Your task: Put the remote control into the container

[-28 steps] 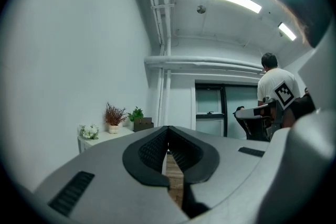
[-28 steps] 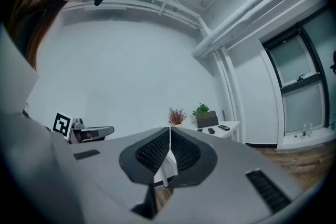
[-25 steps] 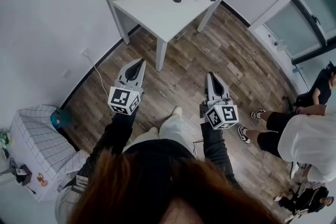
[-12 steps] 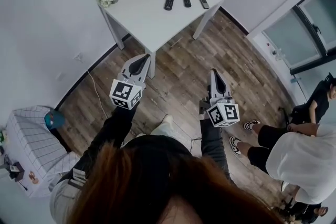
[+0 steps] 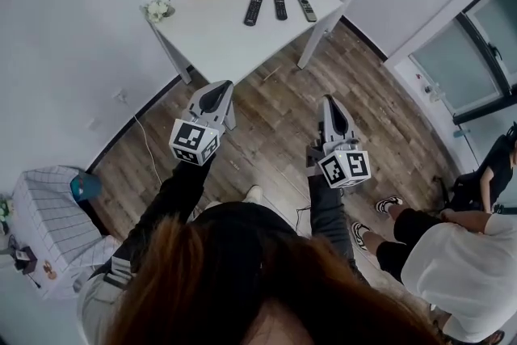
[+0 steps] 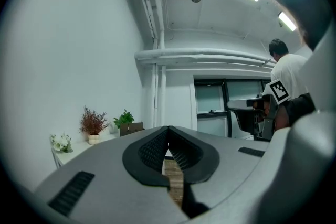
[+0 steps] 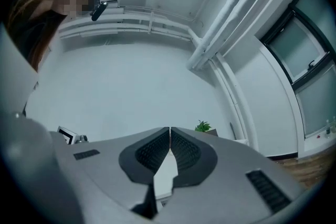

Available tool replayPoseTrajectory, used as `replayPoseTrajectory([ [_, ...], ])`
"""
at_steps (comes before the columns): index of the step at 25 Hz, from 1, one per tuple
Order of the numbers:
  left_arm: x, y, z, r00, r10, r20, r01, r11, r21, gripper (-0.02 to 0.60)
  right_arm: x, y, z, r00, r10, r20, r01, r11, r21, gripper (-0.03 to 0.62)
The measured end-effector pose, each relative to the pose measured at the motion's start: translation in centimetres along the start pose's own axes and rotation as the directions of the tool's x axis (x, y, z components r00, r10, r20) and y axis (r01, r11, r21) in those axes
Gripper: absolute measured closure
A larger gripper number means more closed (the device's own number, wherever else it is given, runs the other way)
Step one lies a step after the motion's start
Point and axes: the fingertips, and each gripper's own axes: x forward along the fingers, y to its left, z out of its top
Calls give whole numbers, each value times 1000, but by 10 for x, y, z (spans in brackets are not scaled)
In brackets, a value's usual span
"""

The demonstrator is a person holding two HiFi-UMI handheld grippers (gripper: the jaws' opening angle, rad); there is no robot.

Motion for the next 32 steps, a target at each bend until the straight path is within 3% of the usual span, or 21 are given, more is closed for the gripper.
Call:
replayPoseTrajectory([
  [10, 35, -12, 7, 1000, 17, 4, -17, 1000, 6, 572, 6, -36, 4, 1000, 26, -16, -25, 999, 28, 574],
  [21, 40, -8, 16, 999, 35, 0, -35, 999, 23, 572, 3, -47, 5, 999, 35, -18, -34, 998, 47, 574],
  [26, 58, -9, 9, 1000, 0, -15, 1, 1000, 19, 572, 7, -56, -2, 1000, 11, -25, -10, 998, 59, 574],
  [32, 116, -8, -11, 998, -55, 14, 55, 998, -30, 572, 10, -77, -24, 997, -14, -74, 18, 999, 47, 574],
])
